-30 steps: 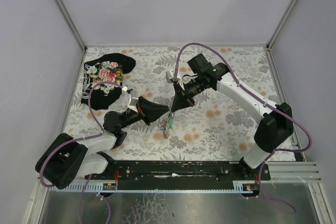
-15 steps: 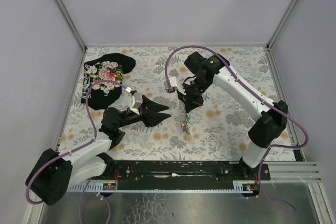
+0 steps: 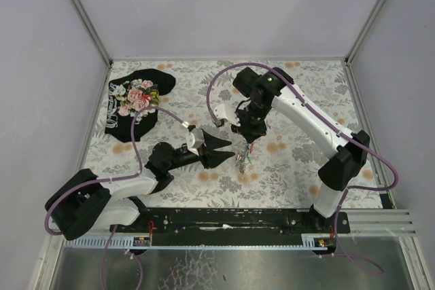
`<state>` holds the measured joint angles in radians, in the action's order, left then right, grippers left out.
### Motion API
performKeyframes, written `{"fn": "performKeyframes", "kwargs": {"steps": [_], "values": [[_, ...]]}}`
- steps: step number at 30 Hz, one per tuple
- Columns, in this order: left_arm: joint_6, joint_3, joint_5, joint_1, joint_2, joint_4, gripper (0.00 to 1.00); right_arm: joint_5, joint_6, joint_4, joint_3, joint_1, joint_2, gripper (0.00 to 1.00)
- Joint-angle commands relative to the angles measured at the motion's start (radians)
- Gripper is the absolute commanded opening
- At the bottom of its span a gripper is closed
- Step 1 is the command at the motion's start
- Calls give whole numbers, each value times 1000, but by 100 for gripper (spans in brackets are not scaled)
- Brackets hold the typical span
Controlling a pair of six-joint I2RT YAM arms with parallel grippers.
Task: Remove the keys from the keyring
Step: Remove the key from the keyring.
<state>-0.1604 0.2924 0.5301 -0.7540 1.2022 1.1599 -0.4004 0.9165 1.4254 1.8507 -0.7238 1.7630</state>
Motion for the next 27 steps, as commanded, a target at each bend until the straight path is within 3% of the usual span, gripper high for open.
{"fn": "performKeyframes", "kwargs": {"steps": [1,18,27], "values": [[65,61,-50,-20,68,119,39,39,-1,41,59,-16,-7,0],[36,87,-112,-43,229,295,35,-20,-1,42,62,-25,-19,0],[-19,99,-87,-45,281,349,29,-47,-5,41,67,-25,-20,0]]}}
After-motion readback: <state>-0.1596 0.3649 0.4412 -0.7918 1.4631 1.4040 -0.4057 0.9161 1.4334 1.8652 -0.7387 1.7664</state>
